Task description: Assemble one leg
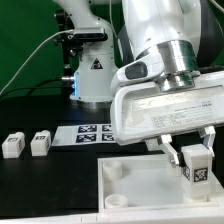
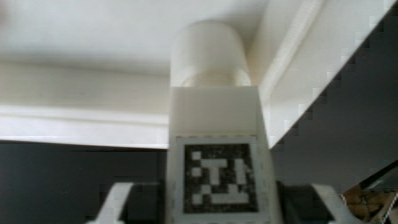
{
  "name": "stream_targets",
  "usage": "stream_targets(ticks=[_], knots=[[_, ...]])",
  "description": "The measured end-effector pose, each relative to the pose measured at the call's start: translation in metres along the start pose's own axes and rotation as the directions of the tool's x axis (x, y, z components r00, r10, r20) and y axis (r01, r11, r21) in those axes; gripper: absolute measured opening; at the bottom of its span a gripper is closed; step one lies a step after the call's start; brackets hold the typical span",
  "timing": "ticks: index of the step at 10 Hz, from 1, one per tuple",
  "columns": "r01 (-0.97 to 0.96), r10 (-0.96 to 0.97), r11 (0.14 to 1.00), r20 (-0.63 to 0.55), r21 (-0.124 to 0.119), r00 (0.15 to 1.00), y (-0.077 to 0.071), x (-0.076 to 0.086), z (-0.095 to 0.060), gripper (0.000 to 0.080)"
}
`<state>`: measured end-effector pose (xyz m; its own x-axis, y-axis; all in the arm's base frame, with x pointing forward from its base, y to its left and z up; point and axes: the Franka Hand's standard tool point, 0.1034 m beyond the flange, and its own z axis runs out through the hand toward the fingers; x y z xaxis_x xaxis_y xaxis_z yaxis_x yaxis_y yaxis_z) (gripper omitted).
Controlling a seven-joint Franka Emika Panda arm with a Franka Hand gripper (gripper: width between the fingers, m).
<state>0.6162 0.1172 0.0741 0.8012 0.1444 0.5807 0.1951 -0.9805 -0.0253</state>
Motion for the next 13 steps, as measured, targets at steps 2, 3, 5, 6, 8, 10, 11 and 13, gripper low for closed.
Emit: stream_targets(ticks=[2, 3, 5, 6, 8, 10, 11, 13], knots=[[-0.012, 0.012, 1.000, 0.004, -0.006, 1.000, -0.0005, 0.0000, -0.0004, 0.0294], [-0.012, 0.012, 1.000, 0.024, 0.000, 1.000, -0.0043, -0.0041, 0.0012, 0.0294], [-0.012, 0.012, 1.000, 0.030, 0.001, 0.999, -0.0046, -0.0054, 0.0017, 0.0539], [-0.012, 0.012, 1.000, 0.030, 0.001, 0.999, -0.0045, -0.0056, 0.0018, 0.0615], [-0.012, 0.012, 1.000, 0.031, 0.001, 0.999, -0.0045, -0.0058, 0.0019, 0.0643], [-0.012, 0.012, 1.000, 0.031, 0.001, 0.999, -0.0045, -0.0059, 0.0020, 0.0648], [-0.012, 0.012, 1.000, 0.031, 0.001, 0.999, -0.0045, -0.0059, 0.0020, 0.0649], [-0.012, 0.012, 1.000, 0.031, 0.001, 0.999, -0.0045, -0.0059, 0.0020, 0.0649]])
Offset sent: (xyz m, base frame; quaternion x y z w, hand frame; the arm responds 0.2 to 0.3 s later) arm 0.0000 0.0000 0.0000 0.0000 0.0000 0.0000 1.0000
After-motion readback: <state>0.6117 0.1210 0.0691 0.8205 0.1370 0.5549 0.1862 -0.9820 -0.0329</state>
